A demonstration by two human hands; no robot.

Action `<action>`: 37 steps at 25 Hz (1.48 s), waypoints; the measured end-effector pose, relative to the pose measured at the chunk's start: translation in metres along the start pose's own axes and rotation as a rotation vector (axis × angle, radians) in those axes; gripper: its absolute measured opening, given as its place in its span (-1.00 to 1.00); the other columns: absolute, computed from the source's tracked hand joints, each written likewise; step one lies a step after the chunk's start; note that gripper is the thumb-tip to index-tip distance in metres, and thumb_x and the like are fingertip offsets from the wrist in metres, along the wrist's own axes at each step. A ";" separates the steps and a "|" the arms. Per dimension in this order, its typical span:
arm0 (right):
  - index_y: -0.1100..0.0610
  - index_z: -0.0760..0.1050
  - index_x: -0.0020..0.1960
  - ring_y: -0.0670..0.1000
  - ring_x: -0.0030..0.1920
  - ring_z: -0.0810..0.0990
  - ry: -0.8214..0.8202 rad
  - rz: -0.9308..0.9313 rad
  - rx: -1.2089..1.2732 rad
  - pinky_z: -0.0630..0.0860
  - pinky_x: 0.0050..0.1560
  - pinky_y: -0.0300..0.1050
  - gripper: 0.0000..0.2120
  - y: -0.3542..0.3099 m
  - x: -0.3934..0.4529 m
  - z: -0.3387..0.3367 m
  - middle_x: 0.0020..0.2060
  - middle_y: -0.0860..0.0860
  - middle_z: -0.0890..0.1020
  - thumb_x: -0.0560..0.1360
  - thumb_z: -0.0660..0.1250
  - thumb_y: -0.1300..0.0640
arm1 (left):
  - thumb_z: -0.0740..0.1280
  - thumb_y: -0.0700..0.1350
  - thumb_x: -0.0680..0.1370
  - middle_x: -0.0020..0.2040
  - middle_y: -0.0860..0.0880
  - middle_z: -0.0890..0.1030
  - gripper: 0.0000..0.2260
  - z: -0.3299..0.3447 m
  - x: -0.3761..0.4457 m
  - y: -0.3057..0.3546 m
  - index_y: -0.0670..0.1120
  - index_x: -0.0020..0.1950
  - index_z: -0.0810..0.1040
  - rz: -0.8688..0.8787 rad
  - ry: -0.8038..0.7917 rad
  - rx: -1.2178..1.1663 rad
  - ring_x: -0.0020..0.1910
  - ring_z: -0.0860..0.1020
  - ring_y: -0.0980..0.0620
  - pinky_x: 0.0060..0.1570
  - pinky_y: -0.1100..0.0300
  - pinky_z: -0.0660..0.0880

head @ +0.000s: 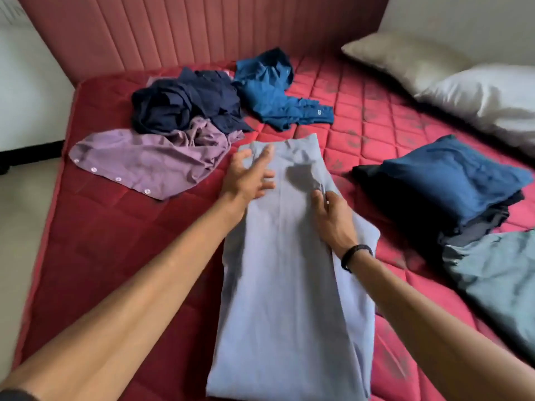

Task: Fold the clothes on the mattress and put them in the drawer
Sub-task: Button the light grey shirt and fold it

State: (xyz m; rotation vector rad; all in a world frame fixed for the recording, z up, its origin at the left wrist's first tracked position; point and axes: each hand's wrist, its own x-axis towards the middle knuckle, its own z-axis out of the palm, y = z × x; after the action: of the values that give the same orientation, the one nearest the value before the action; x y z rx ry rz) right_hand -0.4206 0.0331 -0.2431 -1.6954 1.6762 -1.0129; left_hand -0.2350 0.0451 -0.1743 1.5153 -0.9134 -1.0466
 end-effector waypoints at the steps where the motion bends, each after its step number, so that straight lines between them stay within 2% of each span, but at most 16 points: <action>1: 0.14 0.44 -0.24 0.24 -0.16 0.60 -0.021 0.033 -0.143 0.35 -0.21 0.01 -0.60 0.014 0.016 0.013 -0.24 0.20 0.63 0.69 0.20 -0.06 | 0.36 0.40 0.48 0.09 -0.14 0.72 -0.37 0.003 0.013 -0.032 0.09 0.43 0.39 0.145 0.063 0.226 0.01 0.69 -0.14 0.01 0.04 0.59; 3: 0.25 0.60 -0.08 0.36 0.04 0.63 -0.017 0.098 -0.325 0.49 -0.04 0.08 -0.56 0.033 0.034 0.036 -0.02 0.34 0.67 0.67 0.19 -0.09 | 0.28 0.40 0.50 0.23 -0.03 0.66 -0.41 0.006 0.020 -0.092 0.11 0.42 0.44 0.400 0.004 0.708 0.25 0.60 -0.05 0.29 0.04 0.46; 5: 0.26 0.62 -0.02 0.37 0.09 0.62 -0.037 0.145 -0.343 0.52 0.05 0.08 -0.52 0.038 0.040 0.042 0.04 0.36 0.65 0.66 0.18 -0.13 | 0.13 0.38 0.57 0.53 0.04 0.42 -0.41 0.009 0.024 -0.124 0.13 0.52 0.41 0.531 -0.085 1.081 0.55 0.31 -0.03 0.53 -0.12 0.16; 8: 0.22 0.52 -0.26 0.29 -0.02 0.64 -0.126 0.257 -0.229 0.47 -0.04 0.02 -0.44 0.028 0.052 0.033 -0.18 0.29 0.64 0.64 0.19 -0.23 | 0.03 0.36 0.65 0.69 0.13 0.04 -0.42 0.015 0.040 -0.110 0.20 0.64 0.15 0.395 -0.201 1.247 0.67 -0.07 0.03 0.57 -0.28 -0.19; 10: 0.17 0.46 -0.32 0.21 -0.19 0.59 -0.159 0.256 -0.102 0.41 -0.13 -0.02 -0.45 0.013 0.037 0.014 -0.35 0.17 0.56 0.61 0.25 -0.26 | 0.07 0.31 0.66 0.69 0.03 0.03 -0.44 0.011 0.021 -0.098 0.16 0.64 0.19 0.298 -0.208 1.237 0.66 -0.04 -0.05 0.57 -0.30 -0.11; 12: 0.22 0.54 0.15 0.20 0.10 0.59 -0.116 0.041 -0.162 0.46 0.15 0.03 -0.47 0.006 -0.001 -0.001 0.02 0.23 0.63 0.58 0.31 -0.27 | 0.19 0.24 0.64 0.64 -0.12 0.20 -0.49 0.003 -0.025 -0.098 0.06 0.53 0.41 0.342 -0.035 1.121 0.59 0.19 -0.17 0.52 -0.28 0.16; 14: 0.16 0.30 0.53 0.18 0.50 0.34 -0.144 -0.267 -0.287 0.28 0.49 0.08 -0.29 0.003 -0.080 -0.026 0.46 0.22 0.40 0.57 0.30 -0.28 | 0.28 0.14 0.62 0.53 -0.18 0.36 -0.60 -0.013 -0.106 -0.100 -0.04 0.36 0.59 0.569 0.122 0.879 0.51 0.36 -0.18 0.46 -0.13 0.34; 16: 0.09 0.33 0.54 0.14 0.53 0.30 -0.306 -0.549 -0.335 0.25 0.53 0.13 -0.32 0.009 -0.159 -0.056 0.52 0.14 0.35 0.56 0.31 -0.27 | 0.35 0.13 0.61 0.44 -0.12 0.47 -0.64 -0.036 -0.183 -0.104 -0.06 0.30 0.64 0.750 0.003 0.811 0.46 0.42 -0.11 0.46 -0.02 0.36; 18: 0.01 0.36 0.53 0.11 0.53 0.33 -0.486 -0.696 -0.478 0.24 0.54 0.24 -0.31 0.025 -0.204 -0.072 0.52 0.05 0.37 0.49 0.34 -0.28 | 0.36 0.20 0.57 0.45 -0.04 0.49 -0.53 -0.059 -0.221 -0.117 -0.02 0.39 0.57 0.843 -0.279 1.004 0.49 0.39 -0.04 0.49 -0.01 0.30; 20: -0.01 0.41 0.47 0.13 0.50 0.39 -0.469 -0.692 -0.621 0.24 0.53 0.26 -0.38 0.040 -0.219 -0.077 0.48 0.03 0.41 0.44 0.29 -0.14 | 0.33 0.16 0.55 0.55 -0.02 0.40 -0.43 -0.070 -0.229 -0.135 0.01 0.54 0.43 0.804 -0.383 1.196 0.56 0.31 0.00 0.55 0.00 0.21; 23: 0.06 0.47 0.39 0.22 0.41 0.47 -0.386 -0.667 -0.724 0.18 0.55 0.26 -0.48 0.043 -0.223 -0.075 0.37 0.11 0.49 0.45 0.11 0.15 | 0.46 -0.08 0.41 0.53 -0.09 0.44 -0.32 -0.069 -0.225 -0.140 -0.07 0.54 0.43 0.689 -0.347 1.325 0.52 0.40 -0.05 0.52 -0.02 0.32; 27: 0.17 0.56 0.26 0.20 0.22 0.61 -0.374 -0.711 -0.834 0.36 0.48 0.22 -0.52 0.031 -0.234 -0.082 0.16 0.14 0.61 0.48 0.00 0.22 | 0.47 -0.31 0.37 0.46 -0.16 0.51 -0.33 -0.062 -0.233 -0.117 -0.19 0.49 0.46 0.630 -0.379 1.446 0.46 0.48 -0.08 0.51 0.04 0.26; 30: 0.11 0.55 0.25 0.17 0.22 0.62 -0.579 -0.619 -0.898 0.43 0.32 0.06 -0.48 -0.003 -0.246 -0.110 0.14 0.08 0.64 0.49 -0.09 0.22 | 0.28 -0.31 0.54 0.48 -0.17 0.45 -0.49 -0.065 -0.262 -0.084 -0.18 0.51 0.40 0.465 -0.545 1.494 0.47 0.44 -0.16 0.48 0.01 0.35; 33: 0.12 0.57 0.13 0.22 0.16 0.58 -0.920 -0.561 -0.851 0.50 0.06 0.06 -0.73 -0.034 -0.259 -0.150 0.07 0.13 0.64 0.50 0.21 0.26 | 0.26 -0.31 0.50 0.14 -0.20 0.63 -0.74 -0.073 -0.298 -0.051 -0.21 0.16 0.58 0.268 -0.781 1.504 0.14 0.61 -0.20 0.12 -0.06 0.54; 35: 0.08 0.60 0.06 0.08 0.06 0.59 -1.121 -0.611 -0.758 0.52 0.05 0.01 -0.83 -0.054 -0.261 -0.176 0.00 0.03 0.66 0.50 0.32 0.16 | 0.27 -0.27 0.45 -0.19 -0.14 0.62 -0.93 -0.085 -0.314 -0.029 -0.18 -0.13 0.55 0.117 -1.002 1.382 -0.21 0.57 -0.07 -0.19 -0.01 0.53; 37: 0.00 0.60 -0.10 -0.17 -0.19 0.55 -1.214 -0.594 -0.595 0.49 -0.17 -0.16 -0.99 -0.070 -0.258 -0.198 -0.24 -0.13 0.62 0.50 0.41 0.08 | 0.33 -0.26 0.54 -0.28 0.08 0.58 -0.84 -0.104 -0.321 -0.004 -0.05 -0.19 0.57 -0.142 -1.186 1.104 -0.30 0.53 0.15 -0.24 0.17 0.49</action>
State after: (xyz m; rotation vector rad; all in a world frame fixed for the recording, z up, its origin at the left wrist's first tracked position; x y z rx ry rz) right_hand -0.5256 0.3189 -0.1084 -2.4661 0.6499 0.4450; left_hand -0.2427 0.3780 -0.1184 1.7225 -2.5394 -1.7132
